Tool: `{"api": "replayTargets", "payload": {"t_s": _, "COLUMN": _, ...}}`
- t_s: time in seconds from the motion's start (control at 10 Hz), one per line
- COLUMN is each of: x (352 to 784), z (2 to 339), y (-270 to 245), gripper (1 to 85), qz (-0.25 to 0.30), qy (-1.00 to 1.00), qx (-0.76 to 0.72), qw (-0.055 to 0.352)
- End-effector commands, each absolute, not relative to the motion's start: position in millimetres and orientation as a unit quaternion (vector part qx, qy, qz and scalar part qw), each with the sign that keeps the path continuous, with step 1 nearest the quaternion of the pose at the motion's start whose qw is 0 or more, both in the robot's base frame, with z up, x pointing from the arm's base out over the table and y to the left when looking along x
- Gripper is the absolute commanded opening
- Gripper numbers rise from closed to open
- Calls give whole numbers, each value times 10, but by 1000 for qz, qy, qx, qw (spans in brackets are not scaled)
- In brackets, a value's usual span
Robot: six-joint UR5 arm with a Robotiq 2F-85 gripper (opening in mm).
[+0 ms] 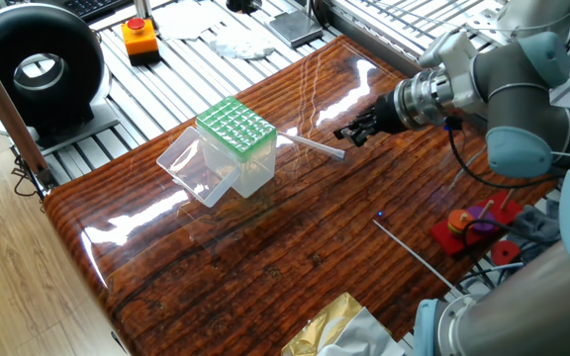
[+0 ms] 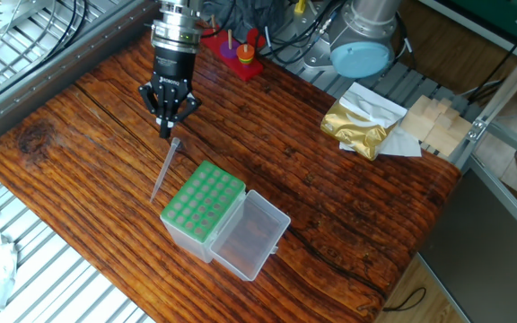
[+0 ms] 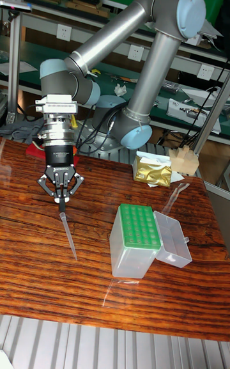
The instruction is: Insert a large pipette tip into the holder for large pipette tips
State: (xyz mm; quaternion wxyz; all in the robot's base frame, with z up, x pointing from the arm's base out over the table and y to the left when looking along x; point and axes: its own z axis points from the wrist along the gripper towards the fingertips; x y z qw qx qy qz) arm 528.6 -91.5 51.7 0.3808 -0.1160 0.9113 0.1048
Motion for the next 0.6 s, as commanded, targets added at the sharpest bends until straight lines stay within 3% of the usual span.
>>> {"api": "replayTargets", "payload": {"t_s": 0.0, "x": 5295, "z": 518, "y": -824, "gripper": 10, "qz": 139, "qy": 912, "qx": -78, "qw": 378}}
{"api": "replayTargets", "payload": {"t_s": 0.5, "x": 5262, "z": 373, "y": -783, "gripper": 10, "qz": 132, "qy": 916, "qx": -77, "qw": 370}}
